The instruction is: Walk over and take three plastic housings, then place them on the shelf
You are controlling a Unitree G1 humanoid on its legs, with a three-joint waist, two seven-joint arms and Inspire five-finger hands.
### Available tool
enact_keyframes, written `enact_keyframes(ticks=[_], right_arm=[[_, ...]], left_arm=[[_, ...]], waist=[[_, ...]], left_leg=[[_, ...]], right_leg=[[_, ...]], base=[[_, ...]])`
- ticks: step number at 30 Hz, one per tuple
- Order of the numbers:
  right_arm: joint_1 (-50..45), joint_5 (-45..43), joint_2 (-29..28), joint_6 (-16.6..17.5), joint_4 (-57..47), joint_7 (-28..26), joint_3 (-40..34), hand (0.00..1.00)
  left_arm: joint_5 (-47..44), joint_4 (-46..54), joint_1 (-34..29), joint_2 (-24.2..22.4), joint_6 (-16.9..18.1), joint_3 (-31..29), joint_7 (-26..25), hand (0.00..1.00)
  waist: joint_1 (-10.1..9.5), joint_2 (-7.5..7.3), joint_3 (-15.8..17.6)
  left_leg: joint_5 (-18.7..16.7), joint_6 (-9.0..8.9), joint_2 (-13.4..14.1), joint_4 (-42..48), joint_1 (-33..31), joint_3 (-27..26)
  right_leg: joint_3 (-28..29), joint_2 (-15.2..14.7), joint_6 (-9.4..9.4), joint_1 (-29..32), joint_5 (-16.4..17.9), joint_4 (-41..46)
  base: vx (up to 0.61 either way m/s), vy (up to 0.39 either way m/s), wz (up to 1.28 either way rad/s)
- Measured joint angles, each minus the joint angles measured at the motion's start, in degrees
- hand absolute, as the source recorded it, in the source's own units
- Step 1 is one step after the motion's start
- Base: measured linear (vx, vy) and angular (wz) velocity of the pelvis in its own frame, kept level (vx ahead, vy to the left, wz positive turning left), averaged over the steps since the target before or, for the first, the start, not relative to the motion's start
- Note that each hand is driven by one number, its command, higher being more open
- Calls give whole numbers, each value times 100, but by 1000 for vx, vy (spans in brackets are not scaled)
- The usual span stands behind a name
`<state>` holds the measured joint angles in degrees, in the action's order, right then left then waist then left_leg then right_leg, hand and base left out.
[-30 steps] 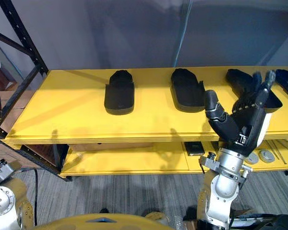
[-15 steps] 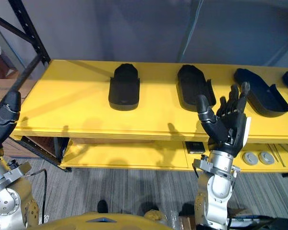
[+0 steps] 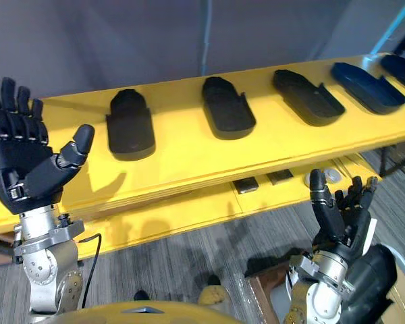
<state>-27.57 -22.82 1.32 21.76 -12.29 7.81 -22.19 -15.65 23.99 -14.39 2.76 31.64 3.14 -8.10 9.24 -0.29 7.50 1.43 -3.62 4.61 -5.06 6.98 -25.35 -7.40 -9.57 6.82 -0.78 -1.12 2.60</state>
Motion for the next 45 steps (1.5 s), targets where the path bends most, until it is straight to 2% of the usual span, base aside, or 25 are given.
enact_keyframes(ticks=[4,6,9,10,11,14,18,19,20,24,28,30,31,32,33,34,35,36,38,39,40,41,42,44,45], right_arm=[[-263,-77,-103,48,0,-266,-317,100],[-223,-222,-97,124,-36,-464,-346,100],[194,-263,95,114,-260,-777,41,100],[466,-263,340,44,-255,-874,398,100],[589,-263,429,-49,-254,-871,656,100],[589,-337,239,-204,-235,-824,1136,100],[278,-335,-120,-259,-197,-1175,1667,100],[323,-414,-117,-258,-150,-1311,1748,100],[580,-516,-34,-247,44,-1372,1859,100],[1526,-468,208,-254,978,-1223,2349,100],[1796,-91,245,-395,1359,-771,2664,100],[1753,226,244,-462,1415,-583,2661,100],[1606,455,240,-631,1415,-400,2630,100],[1532,523,251,-706,1416,-362,2552,100],[1426,684,264,-824,1417,-306,2352,100],[1317,701,338,-954,1416,-236,2052,100],[1223,675,538,-1078,1424,-195,1638,100],[1165,669,646,-1129,1424,-170,1429,100],[880,636,848,-1124,1383,-132,634,100],[812,607,861,-1101,1346,-126,460,100],[620,550,879,-1054,1209,-104,165,100],[440,549,903,-937,1102,-81,-23,100],[398,550,939,-893,1069,-73,-59,100],[378,562,921,-848,1014,-70,43,100],[394,573,921,-849,1013,-69,94,100]], left_arm=[[-41,-202,160,80,-201,745,197,100],[37,-344,334,111,-318,999,235,100],[45,-350,302,126,-468,925,68,100],[-60,-279,136,125,-515,757,91,100],[-224,-163,-53,124,-521,604,210,100],[-299,108,-234,74,-507,373,422,100],[-194,327,-497,45,-409,246,359,100],[-191,328,-572,51,-417,192,330,100],[-191,336,-618,50,-417,68,290,100],[-196,349,-606,52,-457,-501,62,100],[-573,346,-671,42,-449,-811,78,100],[-784,346,-669,37,-453,-783,168,100],[-958,333,-664,69,-469,-675,220,100],[-970,280,-625,79,-482,-592,228,100],[-992,212,-585,52,-559,-440,233,100],[-1100,108,-573,-24,-622,-221,215,100],[-1097,-51,-553,-144,-782,95,181,100],[-1097,-121,-553,-197,-880,238,166,100],[-1122,-307,-552,-275,-1090,615,208,100],[-1119,-339,-549,-283,-1090,654,253,100],[-1095,-366,-538,-282,-1092,736,327,100],[-1074,-364,-519,-283,-1091,790,431,100],[-1074,-360,-515,-273,-1088,790,489,100],[-1078,-360,-487,-186,-1084,779,677,100],[-1079,-361,-482,-153,-1080,774,720,100]], waist=[[209,36,11],[209,24,14],[-151,132,61],[-384,230,83],[-491,327,54],[-687,330,60],[-762,103,256],[-747,71,272],[-798,95,276],[-1069,97,302],[-1317,59,271],[-1304,32,254],[-1220,-107,174],[-1177,-145,157],[-1131,-122,128],[-1004,7,118],[-852,211,134],[-760,275,141],[-453,316,147],[-392,294,161],[-309,261,182],[-291,335,171],[-294,354,169],[-345,366,167],[-395,367,166]], left_leg=[[-126,-75,66,5,179,-386],[-258,-81,75,237,163,-408],[-1260,71,59,1636,-352,1074],[-1714,94,53,2259,-477,1944],[-1949,95,57,2532,-512,2335],[-2050,117,37,2709,-571,2236],[-2114,208,74,2933,-541,1934],[-2129,237,92,2992,-535,1842],[-2115,263,184,2983,-524,1691],[-2115,252,621,3133,-516,1288],[-2036,-170,1057,3217,-739,1346],[-1998,-366,1201,3305,-909,1387],[-1925,-591,1288,3364,-1087,1449],[-1890,-696,1337,3364,-1125,1520],[-1808,-852,1429,3301,-1162,1645],[-1680,-1009,1575,3093,-1162,1784],[-1459,-960,1733,2844,-1162,1935],[-1302,-893,1785,2736,-1157,1959],[-678,-226,1802,2576,-1104,1752],[-509,-117,1803,2547,-1077,1587],[-315,-75,1794,2491,-1044,1339],[-482,-288,1638,2499,-1041,1328],[-584,-368,1482,2493,-1044,1343],[-956,-241,954,2198,-983,1493],[-980,-233,943,2053,-910,1459]], right_leg=[[370,110,0,52,-7,0],[535,173,-36,103,-34,7],[1187,466,-136,233,-79,74],[1546,724,-239,298,0,222],[1763,884,-239,361,2,311],[2004,963,-187,661,-21,646],[1806,913,-156,796,-35,790],[1520,769,-270,766,78,682],[823,538,-551,805,254,752],[-43,-162,-838,1207,462,2411],[0,-904,-864,1014,474,3062],[-4,-1028,-850,949,434,2898],[-17,-1011,-532,819,266,2444],[-49,-957,-142,711,538,2297],[-160,-831,292,580,818,2153],[-338,-670,573,544,1085,2057],[-443,-454,508,568,1201,2044],[-473,-380,470,572,1214,2039],[-517,-310,257,543,1284,2027],[-518,-312,221,521,1285,2002],[-522,-313,150,460,1258,1890],[-482,-325,69,429,1179,1723],[-458,-319,60,430,1120,1637],[-263,-280,63,505,891,1401],[-189,-259,70,567,857,1393]], base=[[17,3,-52],[35,-6,-50],[1,-21,-131],[-38,32,-163],[-26,41,-134],[-13,56,-58],[-101,25,-47],[-170,84,-44],[-165,93,-57],[-127,-59,-52],[-41,-267,-12],[7,-359,-13],[26,-477,-7],[44,-610,-1],[69,-515,3],[83,-604,4],[67,-481,7],[43,-427,9],[18,-324,-2],[-2,-264,-10],[2,-179,-14],[-3,-109,-21],[-12,3,-31],[-52,68,-41],[-99,76,-51]])
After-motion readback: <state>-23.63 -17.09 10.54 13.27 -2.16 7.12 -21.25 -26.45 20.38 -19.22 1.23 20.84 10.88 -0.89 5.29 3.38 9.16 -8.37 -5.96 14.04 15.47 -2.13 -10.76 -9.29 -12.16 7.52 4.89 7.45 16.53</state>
